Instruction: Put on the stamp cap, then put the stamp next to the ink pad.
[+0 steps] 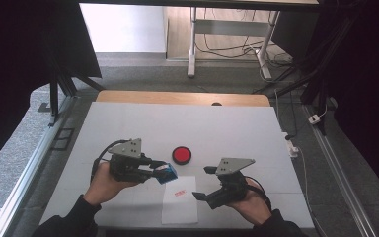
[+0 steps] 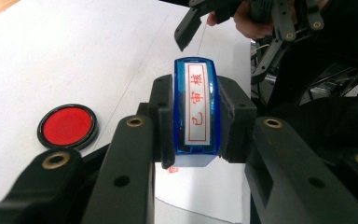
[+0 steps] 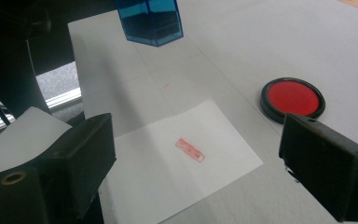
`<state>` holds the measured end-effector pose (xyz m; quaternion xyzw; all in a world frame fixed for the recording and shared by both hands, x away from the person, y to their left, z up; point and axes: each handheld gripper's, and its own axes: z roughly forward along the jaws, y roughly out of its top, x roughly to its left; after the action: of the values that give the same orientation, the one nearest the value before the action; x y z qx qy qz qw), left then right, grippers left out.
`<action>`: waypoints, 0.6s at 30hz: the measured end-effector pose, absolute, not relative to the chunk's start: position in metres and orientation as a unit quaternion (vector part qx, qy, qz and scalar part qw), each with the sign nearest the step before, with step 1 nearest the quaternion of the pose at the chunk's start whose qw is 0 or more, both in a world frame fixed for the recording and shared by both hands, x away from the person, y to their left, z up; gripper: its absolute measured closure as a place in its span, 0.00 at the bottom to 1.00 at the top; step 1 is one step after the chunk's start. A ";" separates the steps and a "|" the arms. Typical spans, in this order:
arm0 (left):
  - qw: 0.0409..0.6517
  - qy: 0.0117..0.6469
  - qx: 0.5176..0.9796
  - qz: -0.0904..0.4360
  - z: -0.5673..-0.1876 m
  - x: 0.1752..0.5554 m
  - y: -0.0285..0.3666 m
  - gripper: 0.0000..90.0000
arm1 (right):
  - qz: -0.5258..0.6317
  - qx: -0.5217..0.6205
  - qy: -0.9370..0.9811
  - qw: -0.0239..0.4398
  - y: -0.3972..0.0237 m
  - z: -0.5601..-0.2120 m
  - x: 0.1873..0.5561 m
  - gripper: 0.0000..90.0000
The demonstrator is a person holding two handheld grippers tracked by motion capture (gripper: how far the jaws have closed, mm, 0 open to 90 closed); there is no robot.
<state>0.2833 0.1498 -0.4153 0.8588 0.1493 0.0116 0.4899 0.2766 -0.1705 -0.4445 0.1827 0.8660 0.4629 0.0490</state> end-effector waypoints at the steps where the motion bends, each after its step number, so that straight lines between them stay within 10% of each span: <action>1: 0.489 0.152 0.859 0.013 -0.415 0.283 0.151 0.78 | 0.462 0.186 0.866 0.050 -0.172 -0.444 0.276 0.11; 18: 0.472 0.188 0.861 0.035 -0.418 0.288 0.161 0.78 | 0.456 0.245 0.852 0.080 -0.206 -0.446 0.271 0.02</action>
<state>0.2884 0.1610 -0.4180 0.8609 0.1877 0.0351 0.4716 0.2706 -0.2062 -0.4462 0.2451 0.8517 0.4562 0.0799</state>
